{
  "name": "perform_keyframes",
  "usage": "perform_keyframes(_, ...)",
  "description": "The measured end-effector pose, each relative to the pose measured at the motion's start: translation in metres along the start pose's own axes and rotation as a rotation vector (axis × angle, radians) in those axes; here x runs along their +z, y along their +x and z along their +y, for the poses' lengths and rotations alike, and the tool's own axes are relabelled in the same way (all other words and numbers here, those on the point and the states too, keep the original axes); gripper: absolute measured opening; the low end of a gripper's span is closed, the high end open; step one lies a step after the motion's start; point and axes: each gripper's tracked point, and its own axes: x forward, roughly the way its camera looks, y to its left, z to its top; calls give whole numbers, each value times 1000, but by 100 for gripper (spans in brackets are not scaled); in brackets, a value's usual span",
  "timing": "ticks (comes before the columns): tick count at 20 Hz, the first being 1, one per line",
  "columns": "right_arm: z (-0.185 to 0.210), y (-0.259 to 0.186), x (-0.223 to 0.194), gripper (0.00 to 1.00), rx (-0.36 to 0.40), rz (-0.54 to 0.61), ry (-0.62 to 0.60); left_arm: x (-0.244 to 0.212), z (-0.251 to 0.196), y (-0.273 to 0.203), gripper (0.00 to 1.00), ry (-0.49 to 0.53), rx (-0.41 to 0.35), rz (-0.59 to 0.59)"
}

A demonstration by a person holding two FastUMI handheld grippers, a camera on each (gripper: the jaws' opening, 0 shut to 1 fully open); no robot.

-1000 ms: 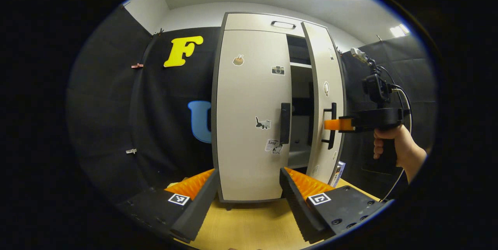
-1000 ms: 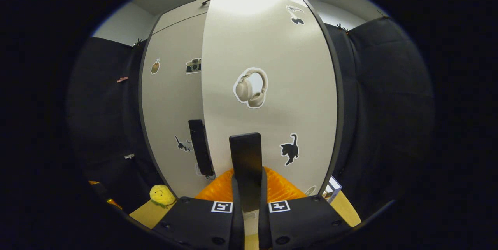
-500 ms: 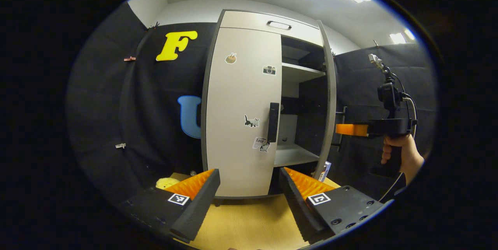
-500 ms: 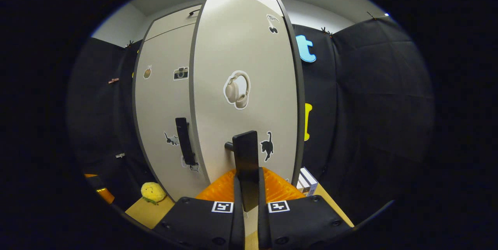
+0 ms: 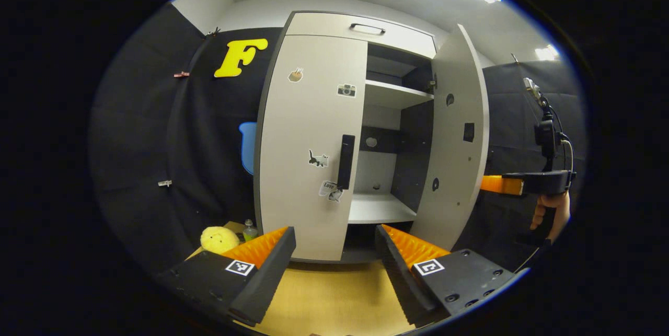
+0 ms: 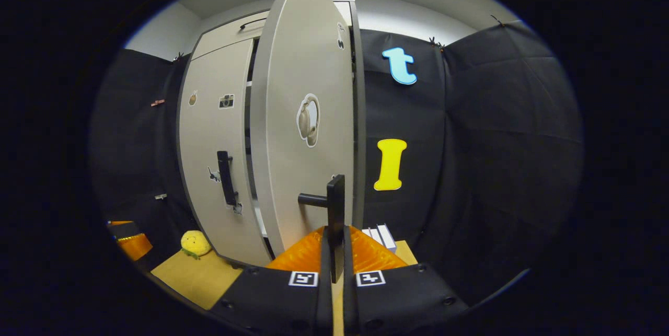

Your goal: Open the right door of the double-door shoe cabinet with the right hand, and open the left door with the left hand.

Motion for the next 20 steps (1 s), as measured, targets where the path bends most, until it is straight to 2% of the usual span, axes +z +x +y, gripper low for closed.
perform_keyframes(3, -38, 4, 2, 9, -43, -13, -4, 2, -27, 1, 95, 13, 7, -11)
perform_keyframes(5, -19, -7, 1, 5, 67, 8, 127, 0, -42, 3, 95, 25, -1, -8)
perform_keyframes(6, -15, -7, 0, 5, 80, 5, 136, -1, -50, 3, 94, 29, -9, -2)
perform_keyframes(9, -24, -5, -1, 5, 50, -8, 69, -3, -60, 5, 94, 50, -39, 4)
perform_keyframes(11, -23, -8, -4, 5, 49, 5, 85, -5, -60, 8, 94, 56, -54, 9)
perform_keyframes(18, -23, -61, -16, 5, -89, -25, 66, -5, -3, 31, 95, 32, -49, 8)
perform_keyframes(20, -1, -70, -15, 5, -76, -24, 117, -5, 16, 40, 95, 53, -46, 6)
